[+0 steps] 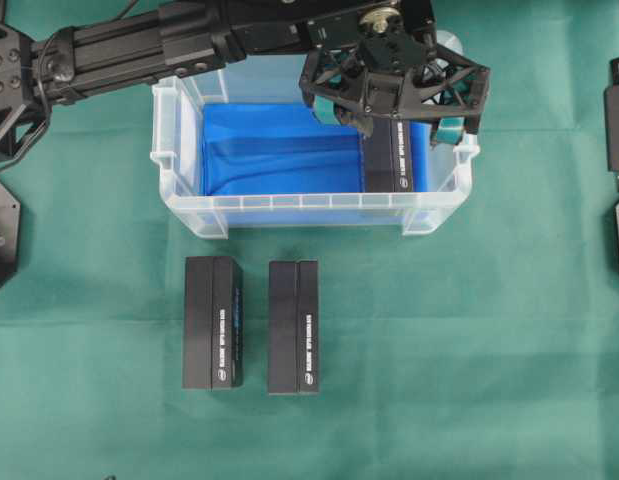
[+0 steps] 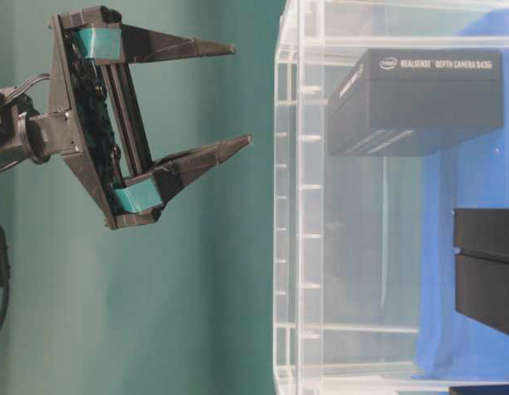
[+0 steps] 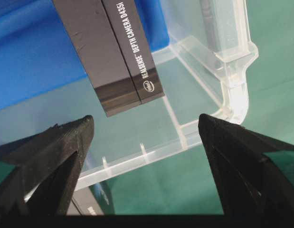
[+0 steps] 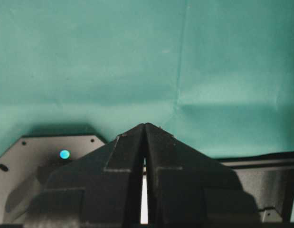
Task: Take the box out of the case with the left arm.
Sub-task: 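Reach the left gripper over the right black box in the case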
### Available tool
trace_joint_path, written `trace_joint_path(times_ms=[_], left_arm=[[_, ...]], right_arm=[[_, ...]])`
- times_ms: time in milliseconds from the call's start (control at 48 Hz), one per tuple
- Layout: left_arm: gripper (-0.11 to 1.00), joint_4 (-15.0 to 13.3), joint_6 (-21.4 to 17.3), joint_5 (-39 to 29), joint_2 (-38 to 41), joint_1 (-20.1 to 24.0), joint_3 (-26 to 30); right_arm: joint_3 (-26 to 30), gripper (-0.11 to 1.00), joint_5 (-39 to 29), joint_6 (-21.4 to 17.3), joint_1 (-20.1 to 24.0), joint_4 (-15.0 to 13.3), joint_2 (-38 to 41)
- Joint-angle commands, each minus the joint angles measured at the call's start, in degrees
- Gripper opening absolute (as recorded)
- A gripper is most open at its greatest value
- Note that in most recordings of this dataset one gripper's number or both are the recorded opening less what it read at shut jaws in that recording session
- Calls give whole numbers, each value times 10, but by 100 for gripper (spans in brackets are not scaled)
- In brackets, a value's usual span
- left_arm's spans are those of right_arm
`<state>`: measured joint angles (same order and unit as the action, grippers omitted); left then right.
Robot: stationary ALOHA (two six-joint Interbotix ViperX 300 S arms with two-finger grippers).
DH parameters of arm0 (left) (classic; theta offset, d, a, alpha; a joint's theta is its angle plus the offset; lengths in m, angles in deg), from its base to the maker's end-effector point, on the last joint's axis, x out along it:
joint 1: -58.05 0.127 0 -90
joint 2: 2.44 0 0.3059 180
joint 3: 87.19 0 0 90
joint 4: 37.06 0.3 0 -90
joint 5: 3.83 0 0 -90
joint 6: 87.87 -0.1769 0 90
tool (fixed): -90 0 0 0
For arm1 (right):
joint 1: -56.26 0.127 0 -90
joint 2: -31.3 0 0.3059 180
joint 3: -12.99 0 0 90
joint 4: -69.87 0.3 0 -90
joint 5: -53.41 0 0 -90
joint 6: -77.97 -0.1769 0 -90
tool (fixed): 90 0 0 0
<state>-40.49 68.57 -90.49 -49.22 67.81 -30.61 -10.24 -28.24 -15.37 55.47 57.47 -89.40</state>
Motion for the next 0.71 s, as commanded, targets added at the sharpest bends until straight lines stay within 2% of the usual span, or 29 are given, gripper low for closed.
trace_joint_path(times_ms=[0, 688], left_arm=[[96, 2, 4, 0, -11, 2, 14], [96, 10, 9, 0, -10, 3, 14]], right_arm=[[6, 0, 4, 1, 0, -2, -1], [6, 0, 3, 1, 0, -1, -1]])
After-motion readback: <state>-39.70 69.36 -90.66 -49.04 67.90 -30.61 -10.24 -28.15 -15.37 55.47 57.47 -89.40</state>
